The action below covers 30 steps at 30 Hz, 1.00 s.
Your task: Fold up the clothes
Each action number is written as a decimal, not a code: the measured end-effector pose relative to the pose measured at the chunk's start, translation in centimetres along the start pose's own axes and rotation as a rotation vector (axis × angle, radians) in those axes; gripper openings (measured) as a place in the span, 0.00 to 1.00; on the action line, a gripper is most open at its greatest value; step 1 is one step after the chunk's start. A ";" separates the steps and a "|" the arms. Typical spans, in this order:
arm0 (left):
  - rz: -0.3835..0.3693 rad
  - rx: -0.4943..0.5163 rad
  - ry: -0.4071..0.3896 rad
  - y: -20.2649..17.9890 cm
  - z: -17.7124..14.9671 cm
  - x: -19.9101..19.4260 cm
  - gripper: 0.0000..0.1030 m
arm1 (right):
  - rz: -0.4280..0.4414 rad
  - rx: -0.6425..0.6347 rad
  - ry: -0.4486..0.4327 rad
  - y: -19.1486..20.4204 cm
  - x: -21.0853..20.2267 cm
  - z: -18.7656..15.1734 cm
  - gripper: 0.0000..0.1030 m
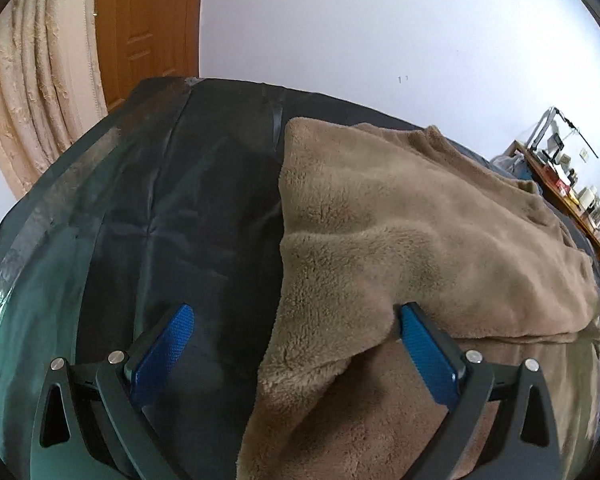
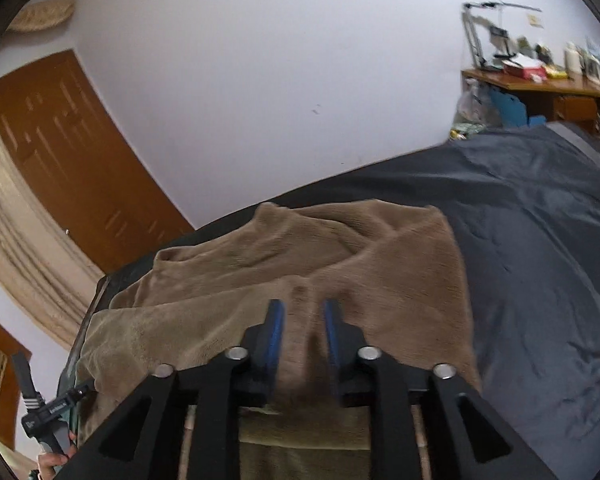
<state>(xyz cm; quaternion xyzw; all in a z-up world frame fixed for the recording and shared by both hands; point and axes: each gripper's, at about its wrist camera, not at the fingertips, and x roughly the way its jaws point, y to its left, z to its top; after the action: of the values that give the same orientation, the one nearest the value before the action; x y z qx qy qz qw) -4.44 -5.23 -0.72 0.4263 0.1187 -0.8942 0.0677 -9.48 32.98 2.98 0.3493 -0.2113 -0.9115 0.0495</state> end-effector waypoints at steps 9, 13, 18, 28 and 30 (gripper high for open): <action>0.030 -0.002 -0.022 0.3 -0.4 -0.1 0.99 | 0.194 -0.071 0.073 1.9 0.7 -1.7 0.75; 0.032 -0.020 -0.019 0.7 -0.3 0.1 0.99 | 0.109 -0.140 0.151 3.4 3.3 -2.1 0.50; 0.067 -0.075 -0.030 1.9 -0.1 0.1 0.99 | 0.029 -0.196 0.134 4.6 3.6 -2.3 0.20; 0.131 -0.017 -0.036 0.9 -0.2 -0.1 1.00 | -0.196 -0.333 -0.026 4.7 -0.9 -2.3 0.16; 0.112 -0.039 -0.042 1.3 -0.1 -0.3 1.00 | -0.153 -0.296 -0.006 4.3 -0.5 -2.3 0.16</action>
<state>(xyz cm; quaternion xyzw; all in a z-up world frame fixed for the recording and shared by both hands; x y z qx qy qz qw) -3.85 -6.50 -0.74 0.4119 0.1107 -0.8953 0.1283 -7.78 28.42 3.55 0.3504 -0.0478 -0.9349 0.0302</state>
